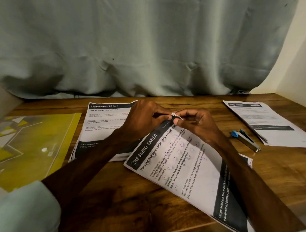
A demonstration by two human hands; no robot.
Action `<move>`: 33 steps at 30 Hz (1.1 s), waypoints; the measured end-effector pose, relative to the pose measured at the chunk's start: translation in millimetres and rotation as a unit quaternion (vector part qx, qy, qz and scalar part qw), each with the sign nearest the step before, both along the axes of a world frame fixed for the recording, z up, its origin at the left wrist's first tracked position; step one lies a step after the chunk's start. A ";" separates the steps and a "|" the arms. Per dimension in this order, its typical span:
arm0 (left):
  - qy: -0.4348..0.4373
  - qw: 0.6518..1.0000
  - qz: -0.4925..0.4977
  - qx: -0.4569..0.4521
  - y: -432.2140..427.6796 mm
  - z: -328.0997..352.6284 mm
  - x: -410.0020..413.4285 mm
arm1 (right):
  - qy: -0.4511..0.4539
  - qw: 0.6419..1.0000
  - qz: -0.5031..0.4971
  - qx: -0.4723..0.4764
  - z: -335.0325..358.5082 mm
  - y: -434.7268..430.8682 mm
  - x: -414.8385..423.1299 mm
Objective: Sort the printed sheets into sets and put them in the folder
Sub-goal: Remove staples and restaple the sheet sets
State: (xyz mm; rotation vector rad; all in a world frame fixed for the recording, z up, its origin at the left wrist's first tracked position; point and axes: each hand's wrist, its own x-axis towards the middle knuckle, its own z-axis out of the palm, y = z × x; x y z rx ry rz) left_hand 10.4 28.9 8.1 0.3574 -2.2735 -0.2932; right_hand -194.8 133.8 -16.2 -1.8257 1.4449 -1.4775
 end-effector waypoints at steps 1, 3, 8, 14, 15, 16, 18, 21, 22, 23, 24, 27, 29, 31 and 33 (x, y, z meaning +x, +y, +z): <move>0.002 1.000 0.001 0.000 0.5 0.2 -0.2 | 0.009 1.000 -0.006 -0.003 0.0 0.1 0.6; 0.006 1.000 0.002 0.004 0.9 -0.1 -0.9 | 0.012 1.000 -0.012 -0.013 -0.8 -0.8 0.9; 0.015 0.999 0.007 0.029 2.2 0.1 -0.5 | 0.014 0.999 -0.012 -0.033 -0.6 -1.2 1.3; 0.006 0.996 0.001 0.094 1.5 1.4 -1.2 | 0.021 0.998 -0.011 -0.052 0.4 -0.2 1.8; -0.002 0.996 0.000 0.093 0.3 1.1 -1.2 | 0.025 0.998 -0.013 -0.056 0.6 -0.1 2.0; -0.008 0.996 -0.001 0.094 -0.7 0.8 -1.1 | 0.028 0.998 -0.015 -0.058 0.7 -0.2 1.9; -0.015 0.995 -0.005 0.098 -2.6 0.3 -0.8 | 0.034 0.997 -0.019 -0.060 0.5 -0.5 1.3; -0.015 0.995 -0.012 0.102 -1.4 0.6 -0.7 | 0.030 0.998 -0.019 -0.059 -0.4 -0.9 0.3; -0.013 0.995 -0.013 0.101 -0.8 0.6 -0.9 | 0.027 0.998 -0.019 -0.056 -0.6 -1.1 0.0; -0.011 0.995 -0.013 0.100 -0.1 0.8 -0.5 | 0.025 0.998 -0.021 -0.053 -0.6 -0.9 0.1; -0.009 0.995 -0.012 0.100 0.5 1.1 -0.4 | 0.025 0.998 -0.024 -0.050 -0.7 -1.0 0.1; -0.001 0.994 -0.011 0.110 2.7 2.5 -0.1 | 0.027 0.998 -0.028 -0.041 -1.1 -1.7 -0.1; 0.006 0.992 -0.012 0.123 4.3 4.0 0.4 | 0.030 0.999 -0.027 -0.035 -1.3 -1.7 0.2; 0.013 0.990 -0.017 0.139 5.4 5.1 0.6 | 0.030 0.999 -0.025 -0.029 -1.2 -1.7 0.6; 0.018 0.987 -0.023 0.157 4.8 5.6 0.6 | 0.025 0.999 -0.020 -0.029 -0.6 -1.2 1.6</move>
